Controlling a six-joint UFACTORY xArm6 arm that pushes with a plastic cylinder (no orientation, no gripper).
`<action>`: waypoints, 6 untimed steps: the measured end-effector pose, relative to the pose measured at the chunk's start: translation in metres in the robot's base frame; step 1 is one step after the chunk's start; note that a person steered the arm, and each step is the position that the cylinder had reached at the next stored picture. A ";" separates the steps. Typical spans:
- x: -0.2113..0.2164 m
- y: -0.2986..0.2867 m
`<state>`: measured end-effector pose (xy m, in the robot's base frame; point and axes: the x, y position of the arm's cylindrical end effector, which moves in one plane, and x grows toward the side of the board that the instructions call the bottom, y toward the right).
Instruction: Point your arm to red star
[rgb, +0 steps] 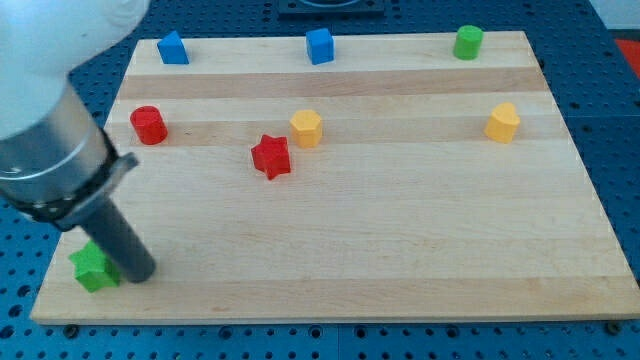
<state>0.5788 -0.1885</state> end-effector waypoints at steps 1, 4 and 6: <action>-0.017 0.031; -0.120 0.020; -0.152 0.031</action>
